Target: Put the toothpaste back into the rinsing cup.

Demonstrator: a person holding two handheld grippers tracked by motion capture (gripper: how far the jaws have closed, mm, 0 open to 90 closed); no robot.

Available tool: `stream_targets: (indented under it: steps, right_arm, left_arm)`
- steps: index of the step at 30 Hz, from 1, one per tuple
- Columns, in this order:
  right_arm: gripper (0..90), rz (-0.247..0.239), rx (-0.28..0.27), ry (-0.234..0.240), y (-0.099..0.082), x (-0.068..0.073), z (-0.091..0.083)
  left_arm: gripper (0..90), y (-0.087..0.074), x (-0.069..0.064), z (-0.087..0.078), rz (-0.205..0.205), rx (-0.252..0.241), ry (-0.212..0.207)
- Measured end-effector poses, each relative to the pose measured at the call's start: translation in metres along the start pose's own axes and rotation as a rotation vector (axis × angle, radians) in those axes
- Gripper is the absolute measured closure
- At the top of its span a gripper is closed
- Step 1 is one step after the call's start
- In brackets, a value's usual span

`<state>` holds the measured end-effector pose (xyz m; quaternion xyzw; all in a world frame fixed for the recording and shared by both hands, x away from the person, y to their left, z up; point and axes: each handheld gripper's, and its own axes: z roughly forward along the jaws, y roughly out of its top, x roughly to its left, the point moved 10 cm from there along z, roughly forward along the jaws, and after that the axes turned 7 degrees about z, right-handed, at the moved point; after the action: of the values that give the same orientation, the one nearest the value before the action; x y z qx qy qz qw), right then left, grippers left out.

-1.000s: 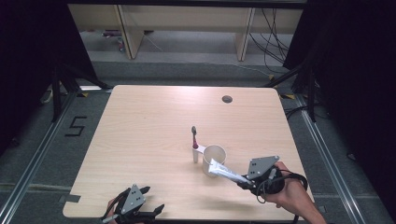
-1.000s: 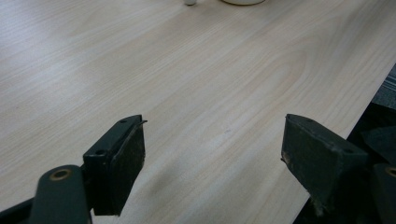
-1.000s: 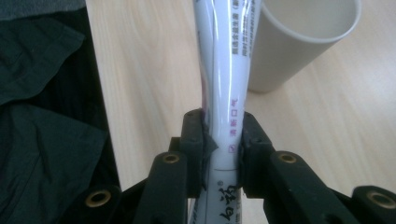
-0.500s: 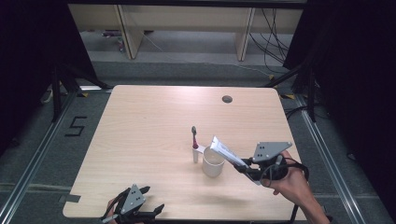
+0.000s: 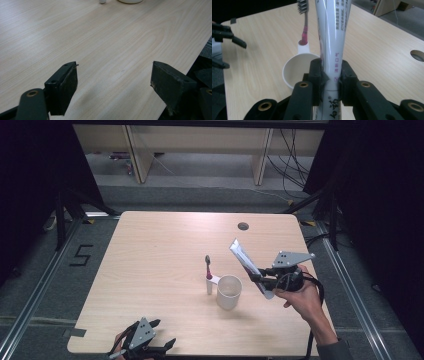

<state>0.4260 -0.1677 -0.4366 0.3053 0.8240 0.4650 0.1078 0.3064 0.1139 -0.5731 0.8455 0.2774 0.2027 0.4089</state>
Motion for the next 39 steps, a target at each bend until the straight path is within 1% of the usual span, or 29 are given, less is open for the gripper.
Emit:
stream_targets:
  steps: [2, 4, 5, 6, 7, 8, 11, 12, 13, 14, 15, 16, 18, 19, 20, 21, 23, 25, 26, 27, 28, 30, 32, 33, 34, 35, 36, 38, 39]
  right_arm:
    - [75.9, 0.030, -0.024, -0.006, 0.005, -0.004, 0.005]
    - [75.9, 0.027, -0.042, -0.012, 0.008, -0.007, 0.007]
    - [75.8, 0.049, -0.061, -0.006, 0.011, -0.009, 0.010]
    - [75.8, 0.049, -0.061, -0.006, 0.011, -0.009, 0.010]
    - [75.9, 0.093, -0.095, -0.004, 0.014, -0.010, 0.014]
    - [75.8, 0.086, -0.103, -0.001, 0.016, -0.011, 0.014]
    - [75.8, 0.118, -0.129, 0.008, 0.020, -0.009, 0.019]
    - [75.8, 0.118, -0.129, 0.008, 0.020, -0.009, 0.019]
    - [75.9, 0.123, -0.150, 0.019, 0.024, -0.007, 0.022]
    - [75.8, 0.110, -0.180, 0.017, 0.028, -0.007, 0.024]
    - [75.8, 0.110, -0.180, 0.017, 0.028, -0.007, 0.024]
    - [75.8, 0.130, -0.189, 0.027, 0.029, -0.004, 0.026]
    - [75.8, 0.122, -0.201, 0.026, 0.033, -0.001, 0.029]
    - [75.8, 0.130, -0.205, 0.048, 0.034, 0.002, 0.031]
    - [75.8, 0.121, -0.216, 0.039, 0.036, 0.004, 0.035]
    - [75.8, 0.121, -0.216, 0.039, 0.036, 0.004, 0.035]
    - [75.8, 0.126, -0.204, 0.044, 0.036, 0.007, 0.040]
    - [75.8, 0.133, -0.226, 0.062, 0.038, 0.011, 0.045]
    - [75.8, 0.148, -0.220, 0.063, 0.037, 0.012, 0.047]
    - [75.8, 0.132, -0.221, 0.059, 0.038, 0.012, 0.050]
    - [75.8, 0.132, -0.230, 0.066, 0.038, 0.013, 0.054]
    - [75.9, 0.141, -0.232, 0.058, 0.037, 0.013, 0.056]
    - [75.8, 0.132, -0.224, 0.071, 0.035, 0.015, 0.060]
    - [75.8, 0.120, -0.225, 0.048, 0.034, 0.012, 0.061]
    - [75.8, 0.165, -0.221, 0.070, 0.031, 0.017, 0.064]
    - [75.8, 0.165, -0.221, 0.070, 0.031, 0.017, 0.064]
    - [75.8, 0.154, -0.234, 0.080, 0.031, 0.017, 0.066]
    - [75.8, 0.144, -0.232, 0.070, 0.029, 0.016, 0.068]
    - [75.8, 0.148, -0.227, 0.063, 0.027, 0.016, 0.069]
  left_arm:
    - [21.1, 0.000, -0.001, 0.000, -0.002, -0.003, -0.002]
    - [21.1, 0.002, -0.001, 0.001, -0.019, -0.016, 0.003]
    - [21.1, 0.001, 0.000, 0.000, -0.006, -0.005, 0.000]
    - [21.1, 0.000, 0.000, 0.000, -0.001, -0.001, -0.003]
    - [21.1, 0.000, 0.000, 0.000, 0.003, 0.001, -0.002]
    - [21.2, 0.000, -0.001, 0.001, 0.000, -0.001, -0.004]
    - [21.2, 0.001, -0.004, 0.003, -0.018, -0.015, -0.007]
    - [21.2, -0.001, -0.003, 0.002, -0.002, 0.003, -0.011]
    - [21.2, 0.000, -0.003, 0.002, -0.002, 0.001, -0.009]
    - [21.1, 0.002, -0.004, 0.003, -0.019, -0.018, -0.007]
    - [21.1, 0.000, -0.002, 0.002, 0.001, -0.001, -0.006]
    - [21.1, -0.001, -0.003, 0.001, 0.001, 0.007, -0.014]
    - [21.1, 0.002, -0.003, 0.003, -0.015, -0.018, -0.007]
    - [21.1, 0.002, -0.004, 0.003, -0.023, -0.014, -0.005]
    - [21.1, 0.001, -0.004, 0.003, -0.021, -0.013, -0.005]
    - [21.1, -0.001, -0.003, 0.001, 0.006, 0.007, -0.014]
    - [21.2, 0.000, -0.003, 0.002, 0.002, -0.001, -0.011]
    - [21.1, 0.000, -0.003, 0.002, -0.003, 0.002, -0.013]
    - [21.1, -0.001, -0.003, 0.001, 0.005, 0.007, -0.016]
    - [21.1, 0.001, -0.004, 0.002, -0.014, -0.009, -0.009]
    - [21.1, 0.000, -0.003, 0.001, 0.004, 0.001, -0.014]
    - [21.1, 0.000, -0.003, 0.001, 0.003, 0.000, -0.009]
    - [21.1, 0.000, -0.003, 0.001, 0.003, -0.001, -0.007]
    - [21.1, 0.000, -0.003, 0.001, 0.004, 0.001, -0.009]
    - [21.1, 0.000, -0.003, 0.002, 0.004, 0.001, -0.013]
    - [21.1, 0.000, -0.003, 0.002, 0.008, 0.005, -0.016]
    - [21.1, 0.001, -0.005, 0.002, -0.008, -0.007, -0.014]
    - [21.1, 0.001, -0.004, 0.003, 0.000, -0.008, -0.012]
    - [21.1, 0.000, -0.002, 0.003, 0.015, 0.004, -0.007]
